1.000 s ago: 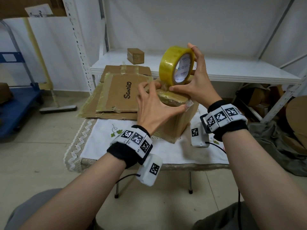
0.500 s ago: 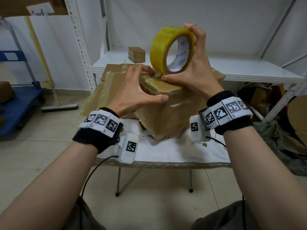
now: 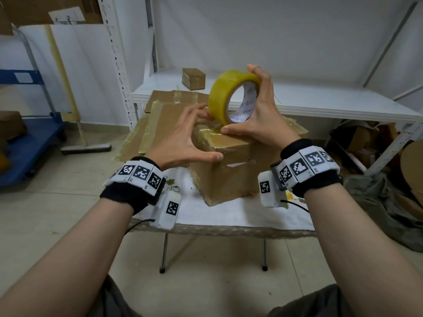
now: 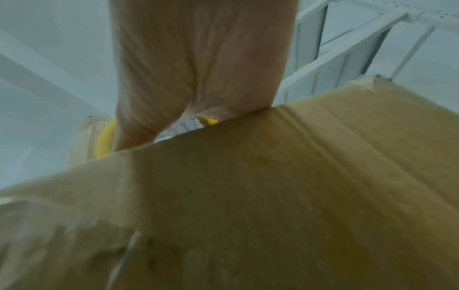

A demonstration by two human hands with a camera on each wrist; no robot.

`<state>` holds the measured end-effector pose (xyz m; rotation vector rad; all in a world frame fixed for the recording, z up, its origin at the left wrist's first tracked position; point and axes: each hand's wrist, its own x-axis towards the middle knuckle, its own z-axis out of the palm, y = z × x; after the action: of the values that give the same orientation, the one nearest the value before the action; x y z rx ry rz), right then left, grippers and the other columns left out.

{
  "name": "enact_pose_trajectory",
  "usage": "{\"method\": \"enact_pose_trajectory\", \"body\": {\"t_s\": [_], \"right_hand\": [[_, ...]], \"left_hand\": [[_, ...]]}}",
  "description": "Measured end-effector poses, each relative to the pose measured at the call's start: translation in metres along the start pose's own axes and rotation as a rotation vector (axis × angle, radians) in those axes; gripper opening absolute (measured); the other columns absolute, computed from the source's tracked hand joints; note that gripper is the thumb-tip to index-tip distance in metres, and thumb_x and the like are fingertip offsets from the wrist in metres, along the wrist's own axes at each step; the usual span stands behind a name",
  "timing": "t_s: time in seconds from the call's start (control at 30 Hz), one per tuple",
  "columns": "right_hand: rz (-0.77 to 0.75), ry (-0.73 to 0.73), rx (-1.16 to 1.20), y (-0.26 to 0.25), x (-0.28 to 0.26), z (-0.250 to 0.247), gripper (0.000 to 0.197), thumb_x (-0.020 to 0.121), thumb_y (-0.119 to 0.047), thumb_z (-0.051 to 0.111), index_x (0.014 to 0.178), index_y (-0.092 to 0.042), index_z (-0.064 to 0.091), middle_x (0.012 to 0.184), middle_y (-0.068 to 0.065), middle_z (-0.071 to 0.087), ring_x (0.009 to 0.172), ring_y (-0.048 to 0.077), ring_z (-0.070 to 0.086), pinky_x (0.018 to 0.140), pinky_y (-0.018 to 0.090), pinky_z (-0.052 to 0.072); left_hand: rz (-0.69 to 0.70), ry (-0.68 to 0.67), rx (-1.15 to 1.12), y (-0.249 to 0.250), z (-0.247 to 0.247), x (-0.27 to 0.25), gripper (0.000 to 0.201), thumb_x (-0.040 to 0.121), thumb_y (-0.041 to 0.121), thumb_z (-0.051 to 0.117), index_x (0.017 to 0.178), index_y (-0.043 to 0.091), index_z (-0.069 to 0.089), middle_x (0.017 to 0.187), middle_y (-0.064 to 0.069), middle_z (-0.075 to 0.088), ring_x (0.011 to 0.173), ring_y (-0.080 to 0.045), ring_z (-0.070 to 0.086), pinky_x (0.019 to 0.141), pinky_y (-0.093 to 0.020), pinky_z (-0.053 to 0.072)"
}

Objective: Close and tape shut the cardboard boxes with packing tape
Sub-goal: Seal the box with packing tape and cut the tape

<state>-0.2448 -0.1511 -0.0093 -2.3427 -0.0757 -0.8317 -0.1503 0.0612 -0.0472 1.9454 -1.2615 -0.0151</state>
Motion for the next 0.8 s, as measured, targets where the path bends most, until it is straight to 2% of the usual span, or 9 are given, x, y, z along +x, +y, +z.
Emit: {"method": "enact_pose_trajectory", "body": {"t_s": [0.1, 0.17, 0.23, 0.3, 0.33, 0.4, 0.57, 0.67, 0.8], "right_hand": [[0.077, -0.039, 0.069, -0.006, -0.001, -0.003, 0.123, 0.056, -0.051, 0.092, 0.150, -0.026, 0.017, 0.150, 0.005, 0.026, 0.140, 0.016, 0.034, 0.114, 0.029, 0.035], [0.168, -0.045, 0.141, -0.011, -0.001, -0.005, 0.106, 0.068, -0.057, 0.085, 0.147, -0.032, 0.018, 0.147, 0.000, 0.031, 0.138, 0.016, 0.039, 0.113, 0.034, 0.038], [0.242, -0.048, 0.161, -0.014, -0.002, -0.008, 0.086, 0.084, -0.050, 0.077, 0.145, -0.032, 0.020, 0.142, -0.004, 0.038, 0.130, 0.015, 0.046, 0.105, 0.031, 0.043], [0.287, -0.049, 0.143, -0.015, -0.002, -0.009, 0.076, 0.089, -0.037, 0.076, 0.143, -0.031, 0.023, 0.136, -0.003, 0.044, 0.120, 0.013, 0.051, 0.094, 0.024, 0.049], [0.310, -0.036, 0.144, -0.015, -0.002, -0.010, 0.072, 0.090, -0.029, 0.075, 0.143, -0.030, 0.027, 0.134, -0.002, 0.047, 0.117, 0.013, 0.053, 0.093, 0.025, 0.051], [0.359, 0.017, 0.156, -0.014, -0.002, -0.009, 0.063, 0.092, -0.017, 0.072, 0.142, -0.029, 0.036, 0.128, -0.001, 0.054, 0.115, 0.016, 0.056, 0.098, 0.038, 0.053], [0.314, 0.093, 0.030, -0.013, 0.002, -0.005, 0.051, 0.095, -0.011, 0.066, 0.140, -0.025, 0.047, 0.123, -0.005, 0.056, 0.119, 0.021, 0.053, 0.098, 0.039, 0.050], [0.271, 0.168, -0.011, -0.014, 0.008, -0.005, 0.042, 0.091, -0.008, 0.068, 0.130, -0.022, 0.058, 0.111, -0.006, 0.059, 0.117, 0.027, 0.057, 0.100, 0.044, 0.050], [0.258, 0.191, -0.018, -0.013, 0.013, -0.002, 0.042, 0.090, -0.010, 0.070, 0.129, -0.021, 0.061, 0.111, -0.007, 0.061, 0.117, 0.028, 0.058, 0.100, 0.043, 0.050]], "left_hand": [[0.072, 0.062, 0.090, 0.002, -0.003, -0.003, 0.084, 0.054, 0.070, 0.075, 0.119, 0.021, 0.053, 0.140, 0.010, 0.038, 0.129, -0.008, 0.037, 0.108, -0.031, 0.032], [0.110, 0.099, 0.107, 0.003, -0.001, -0.005, 0.074, 0.057, 0.068, 0.076, 0.109, 0.019, 0.057, 0.127, 0.009, 0.047, 0.121, -0.012, 0.044, 0.103, -0.034, 0.039], [0.146, 0.128, 0.140, 0.003, 0.002, -0.007, 0.070, 0.060, 0.068, 0.075, 0.108, 0.019, 0.063, 0.116, 0.008, 0.053, 0.112, -0.014, 0.047, 0.099, -0.031, 0.040], [0.177, 0.142, 0.155, 0.004, 0.003, -0.008, 0.071, 0.063, 0.068, 0.075, 0.112, 0.017, 0.069, 0.115, 0.009, 0.057, 0.111, -0.011, 0.050, 0.099, -0.026, 0.040], [0.184, 0.148, 0.147, 0.004, 0.003, -0.009, 0.071, 0.064, 0.067, 0.074, 0.114, 0.017, 0.071, 0.117, 0.010, 0.059, 0.112, -0.008, 0.052, 0.101, -0.022, 0.040], [0.197, 0.161, 0.131, 0.005, 0.004, -0.012, 0.071, 0.065, 0.064, 0.074, 0.118, 0.017, 0.072, 0.123, 0.010, 0.063, 0.115, -0.001, 0.055, 0.104, -0.016, 0.039], [0.244, 0.185, 0.155, 0.007, 0.007, -0.014, 0.069, 0.068, 0.060, 0.075, 0.122, 0.017, 0.071, 0.123, 0.012, 0.063, 0.115, 0.004, 0.055, 0.105, -0.010, 0.036], [0.269, 0.188, 0.134, 0.006, 0.006, -0.013, 0.068, 0.068, 0.058, 0.077, 0.120, 0.015, 0.071, 0.121, 0.016, 0.061, 0.114, 0.006, 0.054, 0.104, -0.011, 0.038], [0.265, 0.170, 0.126, 0.004, 0.004, -0.012, 0.070, 0.068, 0.059, 0.077, 0.121, 0.016, 0.071, 0.121, 0.011, 0.067, 0.115, 0.003, 0.058, 0.105, -0.016, 0.041]]}}
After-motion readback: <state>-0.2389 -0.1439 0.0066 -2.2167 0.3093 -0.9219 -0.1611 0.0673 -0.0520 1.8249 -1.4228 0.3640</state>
